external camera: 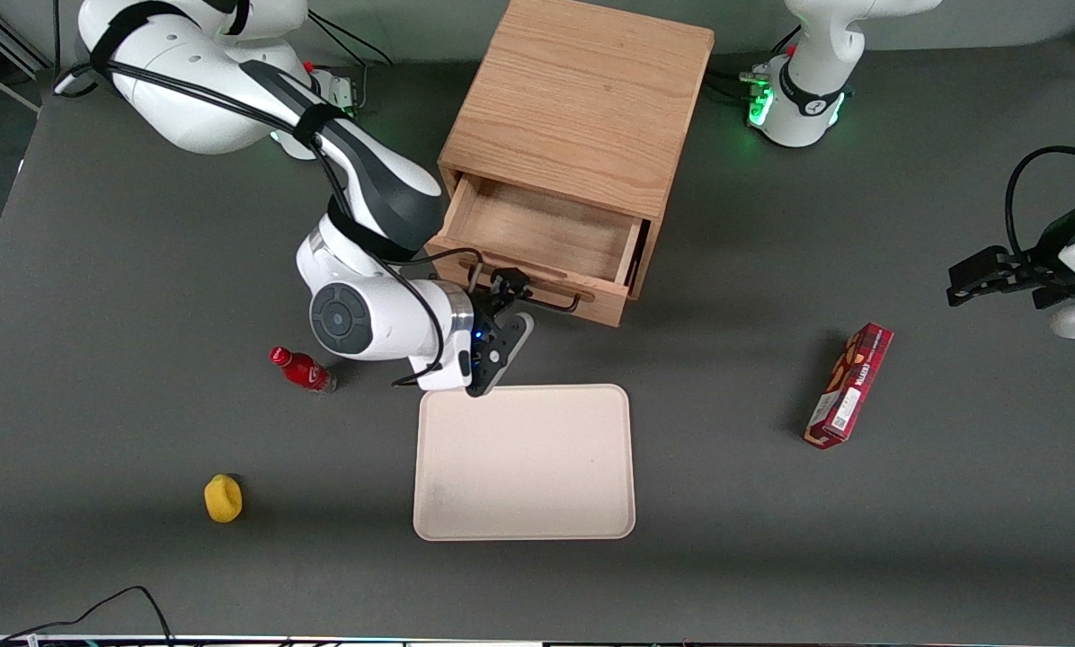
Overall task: Open upper drawer
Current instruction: 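Pull the upper drawer outward by its handle with the right gripper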
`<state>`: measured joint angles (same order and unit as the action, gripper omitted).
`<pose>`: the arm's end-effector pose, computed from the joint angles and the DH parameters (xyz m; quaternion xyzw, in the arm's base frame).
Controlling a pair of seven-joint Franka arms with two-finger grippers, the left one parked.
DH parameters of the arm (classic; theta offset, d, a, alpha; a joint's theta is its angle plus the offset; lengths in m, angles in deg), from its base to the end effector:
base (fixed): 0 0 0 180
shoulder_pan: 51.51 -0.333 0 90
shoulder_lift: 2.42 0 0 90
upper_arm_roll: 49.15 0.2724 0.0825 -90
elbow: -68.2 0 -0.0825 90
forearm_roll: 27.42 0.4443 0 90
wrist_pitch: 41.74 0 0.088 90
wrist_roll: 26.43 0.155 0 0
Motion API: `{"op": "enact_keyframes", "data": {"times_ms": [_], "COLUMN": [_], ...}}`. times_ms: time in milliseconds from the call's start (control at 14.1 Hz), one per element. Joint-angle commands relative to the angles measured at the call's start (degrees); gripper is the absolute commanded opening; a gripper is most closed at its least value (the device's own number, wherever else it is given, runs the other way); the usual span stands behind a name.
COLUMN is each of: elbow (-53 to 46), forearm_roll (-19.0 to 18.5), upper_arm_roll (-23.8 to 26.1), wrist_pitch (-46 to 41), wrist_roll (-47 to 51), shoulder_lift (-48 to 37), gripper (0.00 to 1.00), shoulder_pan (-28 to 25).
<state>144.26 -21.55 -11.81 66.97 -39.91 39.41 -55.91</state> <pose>0.5990 0.4520 0.2735 -0.8899 -0.3782 0.0721 0.2445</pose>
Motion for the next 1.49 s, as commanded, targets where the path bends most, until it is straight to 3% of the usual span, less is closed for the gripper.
{"op": "enact_keyframes", "data": {"times_ms": [0,1416], "elbow": [-5.8,-19.2], "forearm_roll": [-1.8,-1.7], "upper_arm_roll": [-0.2,-6.2], "wrist_pitch": [-2.4,-2.4], "wrist_roll": [1.0,-3.7], "shoulder_lift": [3.1,9.1], "gripper": [1.00,1.00], "shoulder_pan": [-0.4,-0.3]}}
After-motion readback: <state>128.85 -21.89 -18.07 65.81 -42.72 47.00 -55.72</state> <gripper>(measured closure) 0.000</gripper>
